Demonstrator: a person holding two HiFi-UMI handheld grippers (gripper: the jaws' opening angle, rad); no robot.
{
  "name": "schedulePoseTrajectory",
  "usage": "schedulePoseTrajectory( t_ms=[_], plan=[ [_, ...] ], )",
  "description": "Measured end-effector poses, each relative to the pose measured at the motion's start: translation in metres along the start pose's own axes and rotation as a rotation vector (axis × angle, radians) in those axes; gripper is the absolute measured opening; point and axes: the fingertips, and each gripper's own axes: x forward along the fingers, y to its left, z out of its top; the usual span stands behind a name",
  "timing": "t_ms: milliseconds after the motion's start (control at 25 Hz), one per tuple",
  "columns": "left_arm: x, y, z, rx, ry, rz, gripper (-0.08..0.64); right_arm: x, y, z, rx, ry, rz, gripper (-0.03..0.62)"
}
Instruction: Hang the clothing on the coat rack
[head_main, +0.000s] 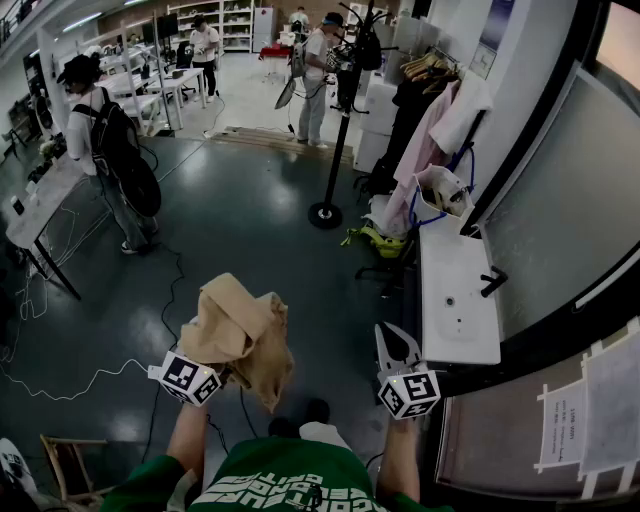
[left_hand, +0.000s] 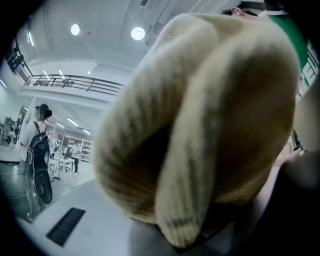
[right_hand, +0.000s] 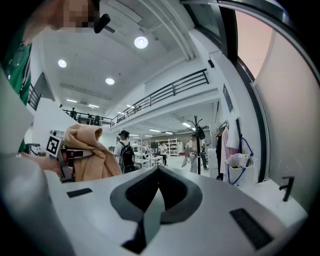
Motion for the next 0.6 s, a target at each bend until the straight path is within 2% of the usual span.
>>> schedulePoseTrajectory(
  t_ms=[400, 600],
  plan=[
    [-0.003, 0.019, 0.001, -0.008, 0.000, -0.016, 0.080, 0.017, 0.018, -0.006, -0.015, 0.019, -0.003, 0.008],
    [0.016, 0.030, -0.002, 0.002, 0.011, -0.027, 0.080, 0.036, 0.009, -0.001, -0.026, 0.002, -0.019, 0.008]
  ],
)
